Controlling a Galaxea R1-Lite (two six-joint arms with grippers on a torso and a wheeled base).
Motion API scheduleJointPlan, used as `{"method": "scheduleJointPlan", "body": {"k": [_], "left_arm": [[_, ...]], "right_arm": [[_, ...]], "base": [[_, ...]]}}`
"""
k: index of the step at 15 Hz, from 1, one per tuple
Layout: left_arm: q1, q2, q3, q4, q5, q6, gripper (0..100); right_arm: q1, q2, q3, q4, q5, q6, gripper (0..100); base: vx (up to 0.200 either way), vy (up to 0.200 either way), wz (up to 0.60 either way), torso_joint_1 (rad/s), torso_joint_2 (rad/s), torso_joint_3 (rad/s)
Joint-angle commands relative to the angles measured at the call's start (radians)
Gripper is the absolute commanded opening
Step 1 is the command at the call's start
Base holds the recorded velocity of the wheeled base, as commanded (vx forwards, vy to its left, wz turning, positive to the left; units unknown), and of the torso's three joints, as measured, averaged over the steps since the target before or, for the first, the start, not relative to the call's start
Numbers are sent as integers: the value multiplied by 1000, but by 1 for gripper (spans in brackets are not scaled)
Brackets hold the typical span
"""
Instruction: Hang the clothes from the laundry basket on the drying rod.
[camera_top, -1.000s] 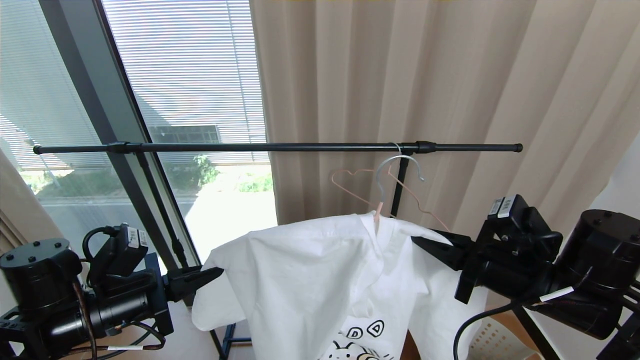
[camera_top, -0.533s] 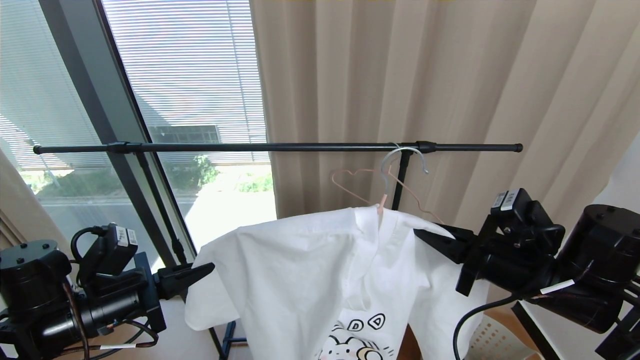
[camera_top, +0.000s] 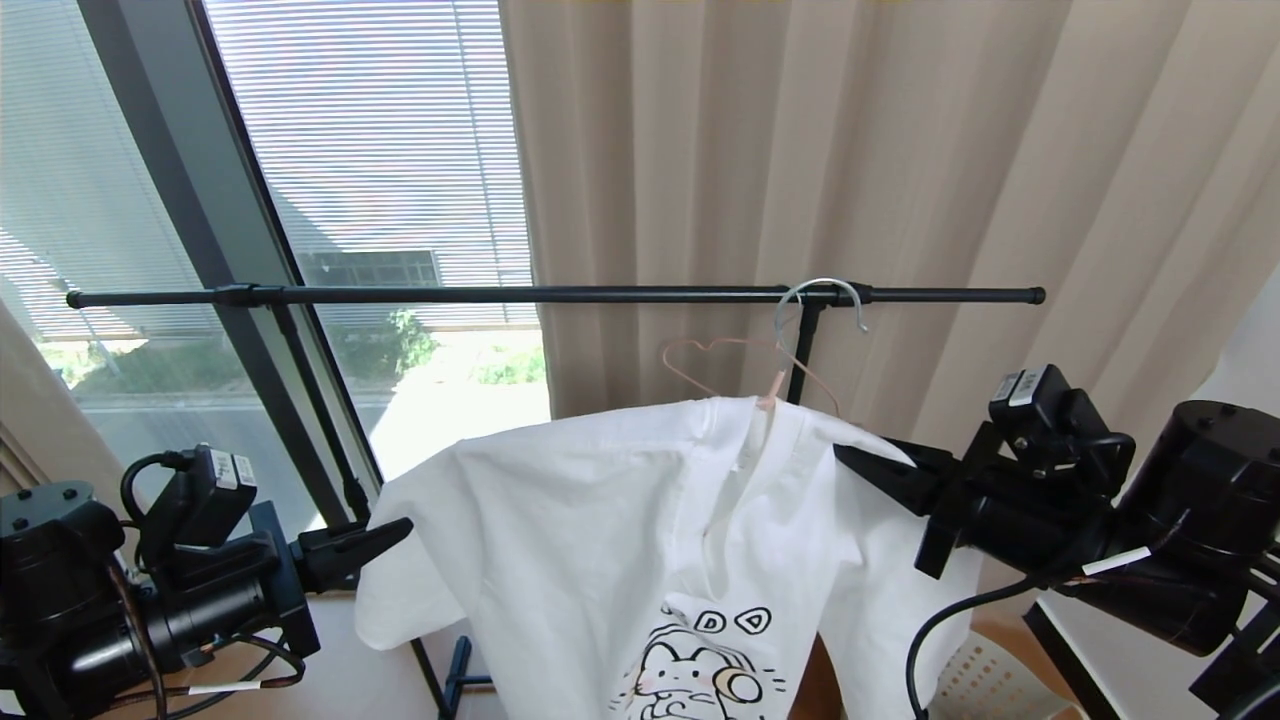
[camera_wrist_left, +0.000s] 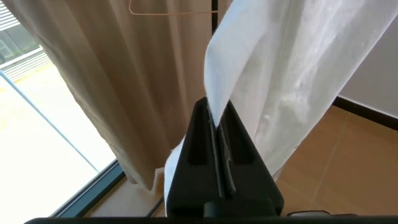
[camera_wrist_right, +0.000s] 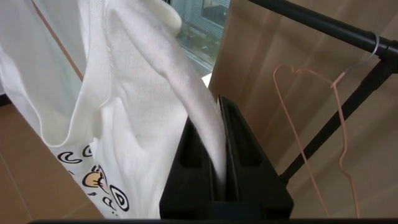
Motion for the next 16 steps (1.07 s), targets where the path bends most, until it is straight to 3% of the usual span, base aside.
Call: {"method": "scheduleJointPlan", "body": {"k": [1,16], "left_arm": [[6,8,-3,-6,-2,-2,0],[49,27,-6,-71,0,-27,0]], "right_arm": [[-5,2,-5,-1,1,5,0],[-16,8,-34,-2,1,102,0]], "base": [[0,0,0,0,0,0],[0,0,0,0,0,0]]}}
